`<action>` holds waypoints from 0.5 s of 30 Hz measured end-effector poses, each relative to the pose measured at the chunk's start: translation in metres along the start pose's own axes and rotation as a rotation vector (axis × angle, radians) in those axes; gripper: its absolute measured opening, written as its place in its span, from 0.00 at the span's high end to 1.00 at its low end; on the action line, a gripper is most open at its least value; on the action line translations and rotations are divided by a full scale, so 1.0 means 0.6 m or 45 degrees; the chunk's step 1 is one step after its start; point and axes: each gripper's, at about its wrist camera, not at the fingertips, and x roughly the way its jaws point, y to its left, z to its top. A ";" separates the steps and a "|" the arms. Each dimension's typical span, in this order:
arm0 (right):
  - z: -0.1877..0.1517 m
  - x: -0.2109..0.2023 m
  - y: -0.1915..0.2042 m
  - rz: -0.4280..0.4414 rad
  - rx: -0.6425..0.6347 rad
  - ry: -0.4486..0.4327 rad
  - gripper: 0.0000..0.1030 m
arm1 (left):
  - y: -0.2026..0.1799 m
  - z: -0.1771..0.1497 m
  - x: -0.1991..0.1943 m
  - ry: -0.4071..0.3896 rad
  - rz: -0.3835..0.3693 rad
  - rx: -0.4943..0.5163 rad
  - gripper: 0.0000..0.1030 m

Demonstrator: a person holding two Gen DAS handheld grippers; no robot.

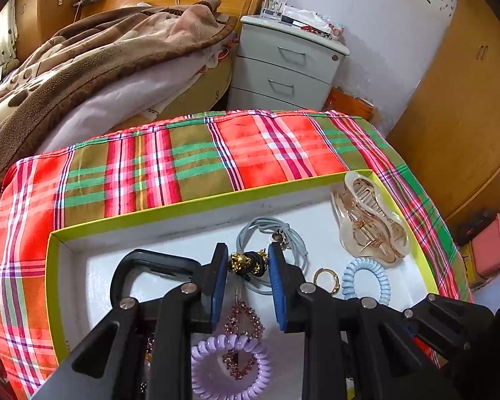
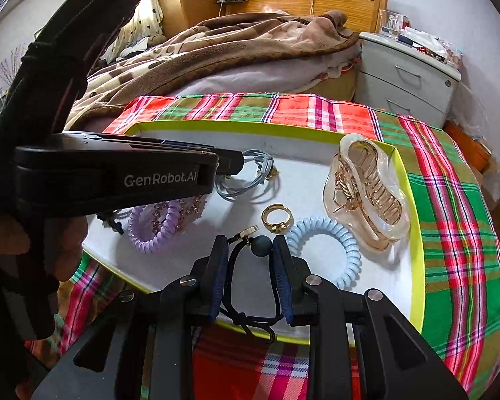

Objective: Organize jewelry
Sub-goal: 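Carry the charm and hair tie into the box and open both grippers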

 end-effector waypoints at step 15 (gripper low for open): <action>0.002 -0.006 0.001 -0.007 0.015 -0.018 0.64 | 0.000 0.005 -0.019 -0.026 0.007 -0.013 0.66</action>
